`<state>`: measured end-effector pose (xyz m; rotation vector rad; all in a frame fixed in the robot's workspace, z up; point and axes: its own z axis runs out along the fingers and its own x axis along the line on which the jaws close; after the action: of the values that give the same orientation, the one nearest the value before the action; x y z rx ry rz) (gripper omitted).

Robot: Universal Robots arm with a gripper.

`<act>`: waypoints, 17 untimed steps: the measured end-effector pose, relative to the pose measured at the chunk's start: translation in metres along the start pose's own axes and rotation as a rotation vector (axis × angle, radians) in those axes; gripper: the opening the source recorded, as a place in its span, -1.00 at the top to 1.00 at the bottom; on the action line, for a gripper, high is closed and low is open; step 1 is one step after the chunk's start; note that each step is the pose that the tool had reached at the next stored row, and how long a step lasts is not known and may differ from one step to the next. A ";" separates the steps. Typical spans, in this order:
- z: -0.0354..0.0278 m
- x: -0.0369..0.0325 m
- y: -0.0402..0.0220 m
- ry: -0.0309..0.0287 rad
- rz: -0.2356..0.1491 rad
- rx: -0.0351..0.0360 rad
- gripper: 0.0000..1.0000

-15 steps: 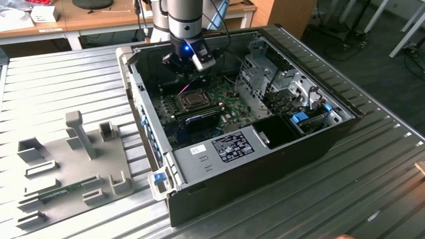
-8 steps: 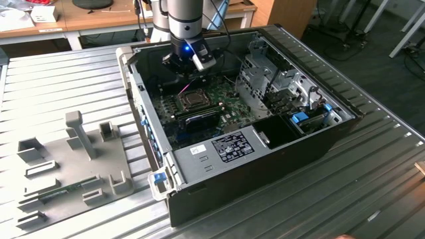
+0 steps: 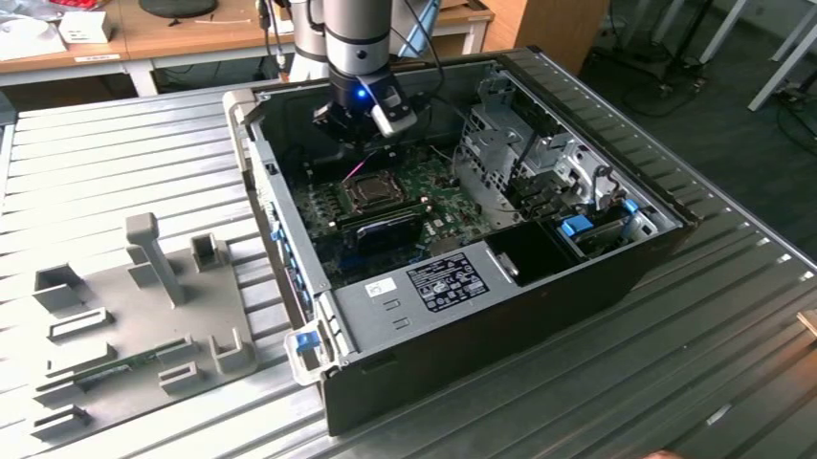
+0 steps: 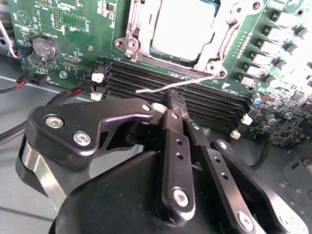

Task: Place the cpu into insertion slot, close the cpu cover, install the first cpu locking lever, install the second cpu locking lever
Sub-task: 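Install the first cpu locking lever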

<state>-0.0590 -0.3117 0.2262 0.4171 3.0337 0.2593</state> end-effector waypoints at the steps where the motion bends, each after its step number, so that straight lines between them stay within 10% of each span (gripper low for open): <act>1: 0.0001 -0.0002 0.0000 0.0000 0.000 0.0000 0.79; 17: 0.0025 -0.0029 0.0000 0.0001 -0.001 -0.0002 0.79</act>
<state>-0.0560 -0.3122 0.2239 0.4161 3.0337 0.2596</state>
